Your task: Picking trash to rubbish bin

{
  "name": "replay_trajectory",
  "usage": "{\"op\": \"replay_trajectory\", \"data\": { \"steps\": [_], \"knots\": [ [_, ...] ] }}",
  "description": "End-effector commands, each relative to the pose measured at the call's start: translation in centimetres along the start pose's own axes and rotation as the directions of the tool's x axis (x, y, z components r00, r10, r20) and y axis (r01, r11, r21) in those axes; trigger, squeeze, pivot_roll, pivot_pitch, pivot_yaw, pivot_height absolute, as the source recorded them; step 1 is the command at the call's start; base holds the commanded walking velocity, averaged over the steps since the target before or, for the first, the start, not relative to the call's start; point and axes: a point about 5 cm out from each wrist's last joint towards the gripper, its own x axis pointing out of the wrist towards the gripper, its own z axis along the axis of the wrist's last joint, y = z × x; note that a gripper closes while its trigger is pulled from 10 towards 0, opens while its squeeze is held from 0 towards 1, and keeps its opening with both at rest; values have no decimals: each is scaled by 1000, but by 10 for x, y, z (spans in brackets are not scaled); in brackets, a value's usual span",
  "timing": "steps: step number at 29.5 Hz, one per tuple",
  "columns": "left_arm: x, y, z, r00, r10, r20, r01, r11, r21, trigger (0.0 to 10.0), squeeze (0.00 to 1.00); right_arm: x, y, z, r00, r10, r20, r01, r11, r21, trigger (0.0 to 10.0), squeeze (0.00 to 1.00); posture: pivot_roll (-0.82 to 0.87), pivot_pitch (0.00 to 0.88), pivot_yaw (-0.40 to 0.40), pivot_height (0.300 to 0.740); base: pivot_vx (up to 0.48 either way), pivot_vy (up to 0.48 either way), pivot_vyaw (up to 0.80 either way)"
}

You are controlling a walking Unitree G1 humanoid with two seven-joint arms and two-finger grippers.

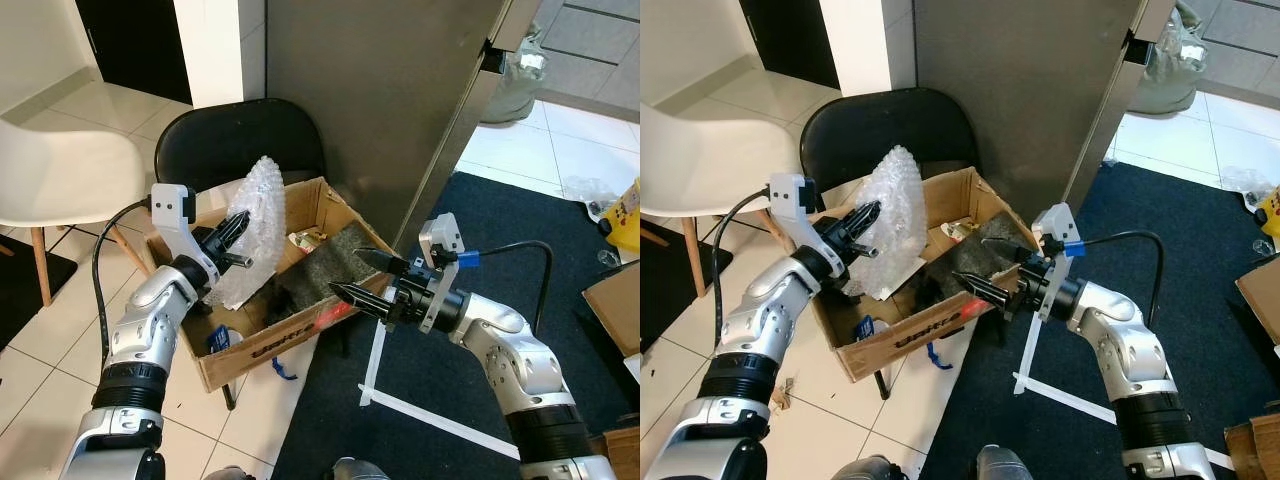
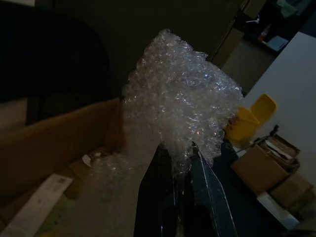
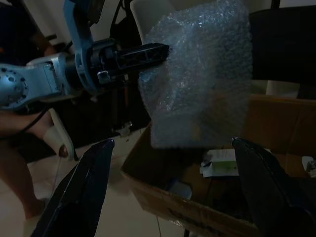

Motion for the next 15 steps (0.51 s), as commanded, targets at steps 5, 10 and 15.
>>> {"op": "replay_trajectory", "data": {
  "steps": [5,10,15],
  "knots": [
    [-4,4,-11,998,-17,-57,14,999,-39,10000,0,-8,-1,1,999,4,-42,-6,999,-47,10000,0,-76,0,-37,740,0,0,0],
    [-4,4,-14,998,-18,-64,15,999,-41,10000,0,-12,-4,1,998,-14,-61,9,998,-69,10000,0,-76,0,-41,740,0,0,0],
    [-5,6,-16,998,-13,-68,10,999,-47,10000,0,-16,-10,2,996,-49,-77,42,995,-91,10000,0,-79,0,-40,740,0,0,0]
  ]
}}
